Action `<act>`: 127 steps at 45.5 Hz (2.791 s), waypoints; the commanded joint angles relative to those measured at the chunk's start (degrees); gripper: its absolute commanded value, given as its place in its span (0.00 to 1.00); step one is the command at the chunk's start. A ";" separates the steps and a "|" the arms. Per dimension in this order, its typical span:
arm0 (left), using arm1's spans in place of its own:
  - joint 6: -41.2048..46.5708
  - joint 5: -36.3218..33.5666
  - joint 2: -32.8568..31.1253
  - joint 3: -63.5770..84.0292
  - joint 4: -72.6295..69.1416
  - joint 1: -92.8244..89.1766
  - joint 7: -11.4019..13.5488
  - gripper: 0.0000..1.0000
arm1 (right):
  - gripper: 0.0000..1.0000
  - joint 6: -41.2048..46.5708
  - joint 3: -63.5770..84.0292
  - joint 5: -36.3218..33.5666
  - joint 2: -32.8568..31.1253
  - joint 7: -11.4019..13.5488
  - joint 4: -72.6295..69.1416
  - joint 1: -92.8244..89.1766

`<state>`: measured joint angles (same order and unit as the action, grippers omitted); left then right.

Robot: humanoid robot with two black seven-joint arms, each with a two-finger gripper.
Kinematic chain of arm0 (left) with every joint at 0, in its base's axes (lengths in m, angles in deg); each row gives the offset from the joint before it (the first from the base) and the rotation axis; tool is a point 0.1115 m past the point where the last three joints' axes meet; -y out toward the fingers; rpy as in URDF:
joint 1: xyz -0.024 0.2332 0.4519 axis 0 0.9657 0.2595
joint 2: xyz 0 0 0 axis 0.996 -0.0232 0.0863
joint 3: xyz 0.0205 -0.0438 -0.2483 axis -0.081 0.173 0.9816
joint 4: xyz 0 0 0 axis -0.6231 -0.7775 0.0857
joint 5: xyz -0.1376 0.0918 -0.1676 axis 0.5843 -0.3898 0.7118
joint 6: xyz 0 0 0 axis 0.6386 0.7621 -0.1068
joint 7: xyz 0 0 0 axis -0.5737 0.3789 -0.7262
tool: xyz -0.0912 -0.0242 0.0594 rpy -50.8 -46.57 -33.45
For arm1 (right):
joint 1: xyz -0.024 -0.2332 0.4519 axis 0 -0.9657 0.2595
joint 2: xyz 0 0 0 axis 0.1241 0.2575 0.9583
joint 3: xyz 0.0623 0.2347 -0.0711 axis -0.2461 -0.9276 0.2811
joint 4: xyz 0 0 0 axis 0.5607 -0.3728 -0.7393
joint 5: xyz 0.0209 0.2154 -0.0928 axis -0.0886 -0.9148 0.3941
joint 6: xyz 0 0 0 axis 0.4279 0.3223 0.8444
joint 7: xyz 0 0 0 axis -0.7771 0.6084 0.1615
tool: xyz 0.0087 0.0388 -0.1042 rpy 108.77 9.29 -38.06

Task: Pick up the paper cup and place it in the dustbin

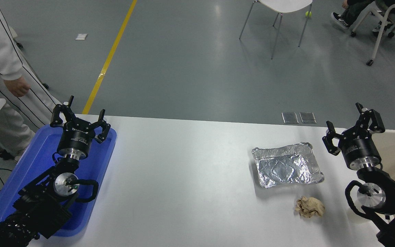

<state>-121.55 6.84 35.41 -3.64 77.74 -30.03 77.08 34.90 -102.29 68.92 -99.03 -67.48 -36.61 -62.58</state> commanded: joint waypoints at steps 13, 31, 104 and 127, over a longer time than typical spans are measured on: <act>-0.04 0.00 0.00 0.00 0.00 0.00 -0.03 1.00 | 1.00 -0.14 0.00 0.00 0.62 -0.09 -0.14 0.02; -0.04 0.00 0.00 0.00 0.00 0.00 -0.03 1.00 | 1.00 -0.32 -0.09 0.00 0.45 -0.09 -0.41 0.02; -0.04 0.00 0.00 0.00 0.00 0.00 -0.03 1.00 | 1.00 14.52 111.51 -0.17 -21.53 -0.09 -6.38 62.66; -0.04 0.00 0.00 0.00 0.00 0.00 -0.03 1.00 | 1.00 32.45 144.13 1.32 -6.24 0.17 -13.86 88.42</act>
<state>-121.59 6.84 35.41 -3.64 77.74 -30.08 77.04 57.73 27.28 69.75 -111.97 -67.34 -47.88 14.81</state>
